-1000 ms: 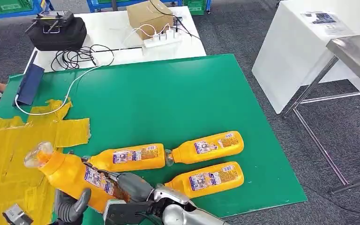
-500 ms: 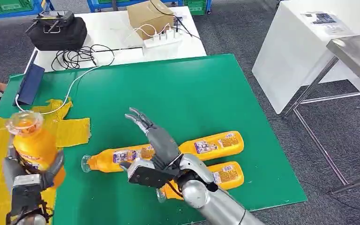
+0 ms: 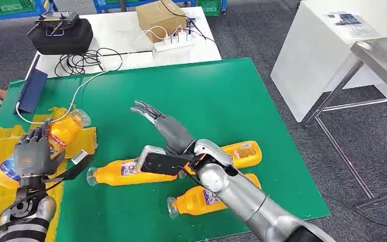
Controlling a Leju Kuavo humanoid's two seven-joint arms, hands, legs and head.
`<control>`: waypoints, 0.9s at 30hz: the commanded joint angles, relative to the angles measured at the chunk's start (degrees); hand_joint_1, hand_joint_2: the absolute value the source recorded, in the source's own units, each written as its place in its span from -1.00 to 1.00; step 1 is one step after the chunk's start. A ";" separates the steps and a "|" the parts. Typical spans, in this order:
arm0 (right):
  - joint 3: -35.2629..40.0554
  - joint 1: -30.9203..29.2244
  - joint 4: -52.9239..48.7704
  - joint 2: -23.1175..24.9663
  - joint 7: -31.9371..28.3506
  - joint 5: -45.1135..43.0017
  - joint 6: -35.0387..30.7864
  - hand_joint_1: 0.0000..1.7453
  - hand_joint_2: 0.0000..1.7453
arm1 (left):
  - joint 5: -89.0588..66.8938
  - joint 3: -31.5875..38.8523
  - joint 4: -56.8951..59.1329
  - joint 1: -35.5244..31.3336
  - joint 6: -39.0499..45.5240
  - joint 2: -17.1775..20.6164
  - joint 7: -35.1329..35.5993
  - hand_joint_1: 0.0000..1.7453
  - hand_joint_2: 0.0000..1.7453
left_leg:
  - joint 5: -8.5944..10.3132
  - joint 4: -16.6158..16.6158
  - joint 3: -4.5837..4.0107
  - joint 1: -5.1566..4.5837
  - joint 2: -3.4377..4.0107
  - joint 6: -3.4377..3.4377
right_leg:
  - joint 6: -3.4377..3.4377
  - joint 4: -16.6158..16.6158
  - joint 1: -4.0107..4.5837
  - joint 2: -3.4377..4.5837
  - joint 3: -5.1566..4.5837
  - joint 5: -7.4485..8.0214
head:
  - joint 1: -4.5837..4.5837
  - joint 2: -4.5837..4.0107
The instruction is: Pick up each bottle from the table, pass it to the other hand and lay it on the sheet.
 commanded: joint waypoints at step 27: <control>20.17 -17.08 41.49 7.19 5.12 -7.42 13.50 -1.00 1.00 | 24.93 -4.73 31.66 -19.92 -33.68 6.99 -28.98 -1.00 -1.00 | 0.12 0.00 0.08 -0.01 -0.44 0.11 | -0.08 0.10 -0.03 -0.05 0.13 -0.03 | 0.00 0.00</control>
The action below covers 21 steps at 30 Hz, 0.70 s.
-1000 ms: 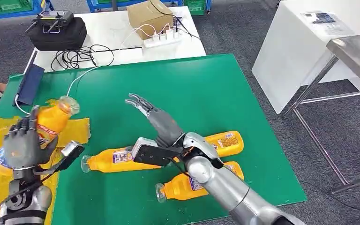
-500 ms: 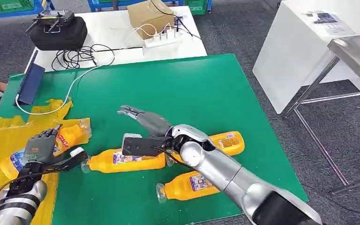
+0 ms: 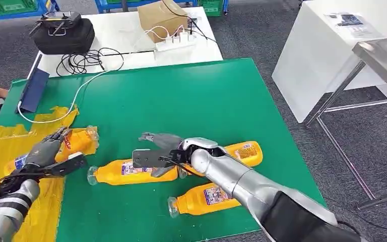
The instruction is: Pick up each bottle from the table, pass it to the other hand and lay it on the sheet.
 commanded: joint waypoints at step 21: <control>13.08 0.84 14.61 7.66 2.82 4.92 3.30 1.00 1.00 | 59.98 -0.86 -18.52 2.49 -28.68 -4.17 -8.78 -1.00 -1.00 | -0.10 -0.03 0.32 0.01 -0.41 0.27 | -0.17 -0.01 -0.01 0.14 0.27 -0.14 | 0.00 0.00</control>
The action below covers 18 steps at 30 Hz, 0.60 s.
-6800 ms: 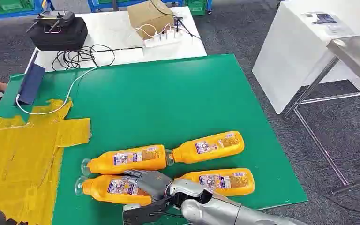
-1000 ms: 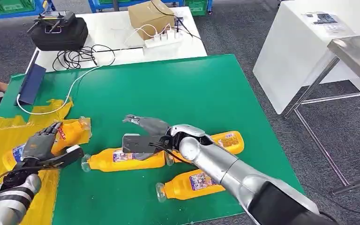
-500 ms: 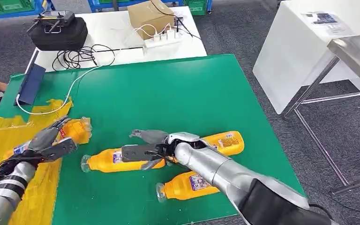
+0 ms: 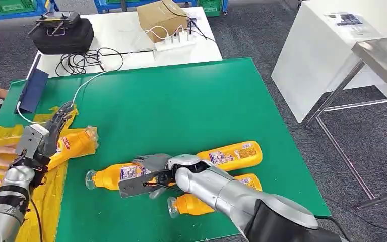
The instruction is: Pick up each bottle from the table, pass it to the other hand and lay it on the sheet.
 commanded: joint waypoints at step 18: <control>3.05 2.73 8.20 -1.03 8.15 3.79 -4.76 1.00 1.00 | 14.20 14.16 -0.71 -3.35 -12.97 -9.03 0.28 -1.00 -1.00 | 0.03 -0.07 0.39 0.03 -0.45 0.20 | -0.10 -0.12 0.02 -0.10 0.40 -0.03 | -0.02 0.00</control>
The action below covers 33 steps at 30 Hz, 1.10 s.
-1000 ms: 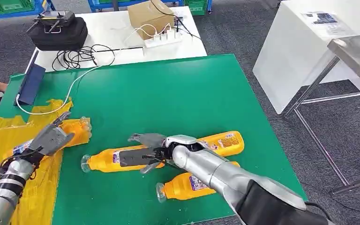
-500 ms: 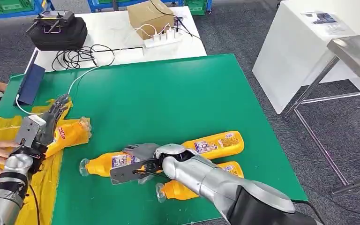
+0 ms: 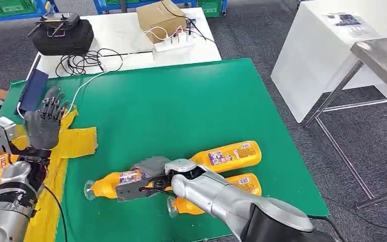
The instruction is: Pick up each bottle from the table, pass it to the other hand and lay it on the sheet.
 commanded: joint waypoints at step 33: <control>-36.46 17.73 -31.83 -1.48 -21.29 -14.48 -12.40 1.00 1.00 | 7.70 -1.28 -31.55 20.49 -4.02 -9.88 9.72 -1.00 1.00 | -0.11 0.00 -0.23 -0.02 -0.23 0.13 | -0.19 0.01 -0.02 0.10 -0.13 -0.03 | 0.02 0.00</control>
